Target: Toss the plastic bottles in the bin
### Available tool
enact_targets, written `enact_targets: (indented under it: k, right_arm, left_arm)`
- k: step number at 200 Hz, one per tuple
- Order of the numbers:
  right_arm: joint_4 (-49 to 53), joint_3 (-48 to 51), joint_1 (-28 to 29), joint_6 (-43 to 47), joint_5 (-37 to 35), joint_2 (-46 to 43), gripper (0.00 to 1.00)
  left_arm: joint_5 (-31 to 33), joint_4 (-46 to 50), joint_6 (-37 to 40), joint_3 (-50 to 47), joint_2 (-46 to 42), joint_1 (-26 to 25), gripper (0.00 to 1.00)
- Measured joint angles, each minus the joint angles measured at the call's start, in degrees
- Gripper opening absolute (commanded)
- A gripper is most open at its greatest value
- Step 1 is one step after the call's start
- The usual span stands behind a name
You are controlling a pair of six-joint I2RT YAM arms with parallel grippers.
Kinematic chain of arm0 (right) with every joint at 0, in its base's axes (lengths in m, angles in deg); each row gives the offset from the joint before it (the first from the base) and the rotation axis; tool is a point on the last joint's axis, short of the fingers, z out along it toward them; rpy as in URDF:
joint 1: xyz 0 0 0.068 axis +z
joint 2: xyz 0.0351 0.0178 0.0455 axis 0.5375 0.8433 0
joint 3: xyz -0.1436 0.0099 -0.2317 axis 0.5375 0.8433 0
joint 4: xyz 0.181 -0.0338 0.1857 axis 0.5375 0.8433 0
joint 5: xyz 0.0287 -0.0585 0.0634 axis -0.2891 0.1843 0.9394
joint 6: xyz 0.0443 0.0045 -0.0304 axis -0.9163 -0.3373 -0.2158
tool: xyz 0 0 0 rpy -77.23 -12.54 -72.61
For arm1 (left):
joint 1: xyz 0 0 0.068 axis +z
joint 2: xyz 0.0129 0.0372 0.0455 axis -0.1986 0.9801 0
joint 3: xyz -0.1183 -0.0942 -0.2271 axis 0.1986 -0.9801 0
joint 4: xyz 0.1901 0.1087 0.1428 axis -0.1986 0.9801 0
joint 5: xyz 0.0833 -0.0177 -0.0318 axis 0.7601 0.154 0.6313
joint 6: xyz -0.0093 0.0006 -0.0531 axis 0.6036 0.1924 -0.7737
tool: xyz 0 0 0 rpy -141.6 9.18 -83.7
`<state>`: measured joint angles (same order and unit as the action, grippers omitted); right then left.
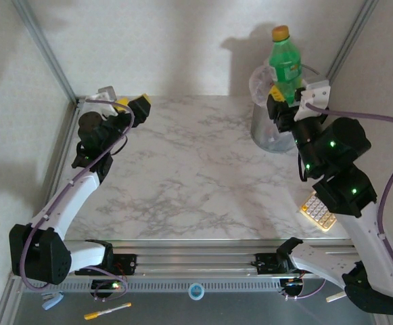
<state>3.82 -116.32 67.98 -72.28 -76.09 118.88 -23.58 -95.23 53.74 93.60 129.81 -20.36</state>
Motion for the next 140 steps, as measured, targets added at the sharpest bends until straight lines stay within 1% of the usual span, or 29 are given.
enact_targets:
  k: [20,37,41,49,58,73,76,84,93,110,140]
  right_arm:
    - [3.82,-2.95,-5.01,-0.02,0.98,4.85,0.39]
    - [8.7,-5.38,-10.82,-1.66,3.52,9.94,0.43]
    - [10.08,-6.08,-12.55,-2.47,4.39,11.54,0.47]
    - [12.17,-7.15,-15.8,-3.69,5.49,14.43,0.58]
    - [14.8,-8.55,-19.34,-5.35,7.23,17.9,0.65]
    - [21.27,-14.58,-24.37,-9.05,10.14,25.92,0.88]
    - [22.47,-16.09,-25.14,-9.05,10.54,27.5,0.9]
    - [25.0,-20.24,-27.06,-10.75,11.89,32.22,0.91]
    - [26.69,-22.73,-28.24,-12.68,13.2,35.47,0.99]
    - [28.0,-21.81,-28.96,-14.93,16.28,36.46,0.99]
    - [28.87,-19.78,-28.83,-17.9,20.02,29.2,0.99]
  left_arm:
    - [0.0,0.55,0.0,-0.11,0.0,0.0,1.0]
    - [0.0,0.81,0.07,-0.13,-0.02,0.0,1.0]
    - [0.0,0.9,0.2,-0.13,-0.02,0.0,1.0]
    - [-0.02,1.07,0.28,-0.13,-0.02,0.0,1.0]
    - [-0.02,1.33,0.46,-0.13,-0.02,0.0,1.0]
    - [-0.02,1.88,0.66,-0.13,-0.04,0.0,1.0]
    - [-0.02,1.97,0.66,-0.13,-0.04,0.0,1.0]
    - [-0.02,2.32,0.68,-0.13,-0.04,0.0,1.0]
    - [-0.02,2.8,0.68,-0.15,-0.09,0.0,1.0]
    - [-0.02,4.13,0.83,-0.26,-0.44,0.0,1.0]
    - [0.0,6.27,0.87,-1.25,-2.49,0.0,1.0]
